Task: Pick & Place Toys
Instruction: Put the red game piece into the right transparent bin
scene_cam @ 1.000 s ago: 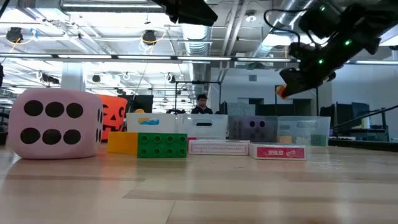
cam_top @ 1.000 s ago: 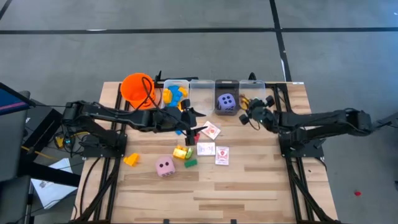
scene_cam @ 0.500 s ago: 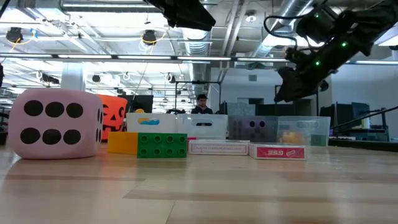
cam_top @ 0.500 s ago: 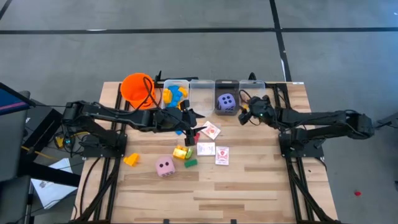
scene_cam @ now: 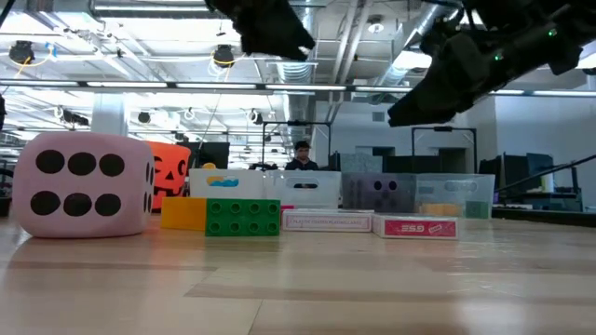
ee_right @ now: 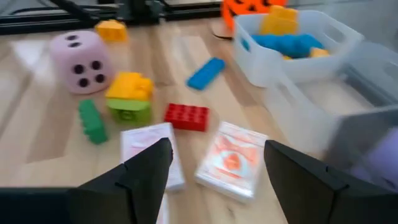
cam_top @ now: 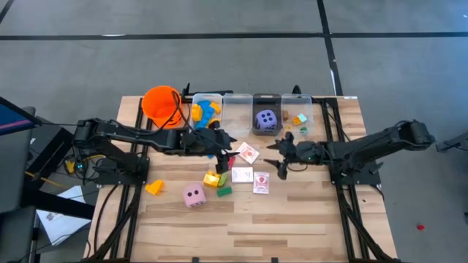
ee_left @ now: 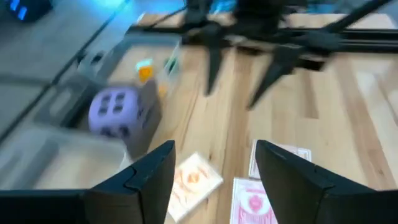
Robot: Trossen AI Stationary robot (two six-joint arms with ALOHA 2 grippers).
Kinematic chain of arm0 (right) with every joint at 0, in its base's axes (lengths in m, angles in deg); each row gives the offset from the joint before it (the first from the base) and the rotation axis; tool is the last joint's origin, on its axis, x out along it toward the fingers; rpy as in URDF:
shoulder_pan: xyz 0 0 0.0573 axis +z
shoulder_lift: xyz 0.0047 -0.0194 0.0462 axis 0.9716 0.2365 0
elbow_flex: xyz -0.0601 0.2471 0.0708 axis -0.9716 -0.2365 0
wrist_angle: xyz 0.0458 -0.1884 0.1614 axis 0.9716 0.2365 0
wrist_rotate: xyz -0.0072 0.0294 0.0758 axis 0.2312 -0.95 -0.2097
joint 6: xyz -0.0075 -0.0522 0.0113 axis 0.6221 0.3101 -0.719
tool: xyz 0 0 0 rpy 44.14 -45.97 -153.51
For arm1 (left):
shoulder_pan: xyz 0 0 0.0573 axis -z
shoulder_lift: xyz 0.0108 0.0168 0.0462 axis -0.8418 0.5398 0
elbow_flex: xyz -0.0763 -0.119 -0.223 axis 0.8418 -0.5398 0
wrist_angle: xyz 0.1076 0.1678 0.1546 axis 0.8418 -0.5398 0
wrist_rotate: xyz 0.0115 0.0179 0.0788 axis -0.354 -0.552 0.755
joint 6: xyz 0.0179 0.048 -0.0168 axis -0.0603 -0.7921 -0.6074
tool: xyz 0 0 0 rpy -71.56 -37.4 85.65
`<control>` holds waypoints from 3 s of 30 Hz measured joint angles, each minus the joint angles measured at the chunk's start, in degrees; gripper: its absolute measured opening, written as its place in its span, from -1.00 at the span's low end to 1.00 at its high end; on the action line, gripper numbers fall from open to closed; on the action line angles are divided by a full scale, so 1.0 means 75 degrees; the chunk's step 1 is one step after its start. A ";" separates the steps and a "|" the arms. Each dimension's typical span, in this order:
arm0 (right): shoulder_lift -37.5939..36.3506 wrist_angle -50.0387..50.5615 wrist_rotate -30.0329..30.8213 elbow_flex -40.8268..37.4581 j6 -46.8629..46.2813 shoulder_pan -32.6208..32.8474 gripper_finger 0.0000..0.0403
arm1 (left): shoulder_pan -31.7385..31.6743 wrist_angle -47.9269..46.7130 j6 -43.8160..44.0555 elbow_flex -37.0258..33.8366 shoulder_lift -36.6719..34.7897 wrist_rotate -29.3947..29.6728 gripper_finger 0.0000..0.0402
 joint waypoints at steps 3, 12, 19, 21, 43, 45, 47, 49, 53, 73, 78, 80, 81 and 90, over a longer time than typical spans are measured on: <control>0.0423 -0.0537 0.0012 0.0000 0.0022 0.0281 0.27 | -0.0013 -0.0587 0.1274 0.0000 0.0000 0.0263 0.18; 0.1570 -0.1753 0.0029 -0.0003 0.0341 0.0172 0.27 | -0.0117 -0.1341 0.4270 0.0000 0.0537 0.0297 0.45; 0.1660 -0.1881 0.0026 -0.0003 0.0347 0.0128 0.27 | -0.0114 -0.1310 0.4868 0.0000 0.1587 0.0246 0.49; 0.1614 -0.1916 0.0025 0.0000 0.0350 0.0130 0.27 | -0.0114 -0.1255 0.4897 0.0000 0.1813 0.0177 0.49; 0.1617 -0.1813 0.0023 0.0000 0.0358 0.0128 0.27 | -0.0059 -0.1507 0.5955 0.0000 0.2959 -0.0604 0.49; 0.1617 -0.1805 0.0023 -0.0002 0.0345 0.0128 0.27 | -0.0030 -0.1660 0.6066 0.0000 0.2964 -0.0612 0.49; 0.1617 -0.1794 0.0023 0.0000 0.0338 0.0128 0.27 | -0.0003 -0.1678 0.6088 0.0000 0.2964 -0.0612 0.49; 0.1617 -0.1787 0.0023 -0.0002 0.0338 0.0128 0.27 | 0.0000 -0.1741 0.6094 0.0000 0.2964 -0.0612 0.49; 0.1617 -0.1756 0.0023 0.0000 0.0338 0.0128 0.27 | -0.0006 -0.1783 0.6273 0.0000 0.2964 -0.0523 0.48; 0.1617 -0.1759 0.0026 0.0000 0.0338 0.0128 0.27 | -0.0029 -0.1787 0.6335 0.0000 0.2964 0.0097 0.48; 0.1617 -0.1762 0.0026 0.0000 0.0338 0.0128 0.27 | -0.0026 -0.1735 0.6650 -0.0001 0.3192 0.0122 0.48; 0.1617 -0.1744 0.0027 -0.0002 0.0338 0.0125 0.27 | -0.0028 -0.1708 0.6696 0.0015 0.3311 0.0130 0.48; 0.1619 -0.1743 0.0029 -0.0001 0.0338 0.0123 0.27 | -0.0029 -0.1680 0.6744 0.0027 0.3357 0.0131 0.48; 0.1626 -0.1735 0.0029 0.0000 0.0344 0.0119 0.27 | -0.0022 -0.1753 0.6891 0.0003 0.3485 0.0060 0.44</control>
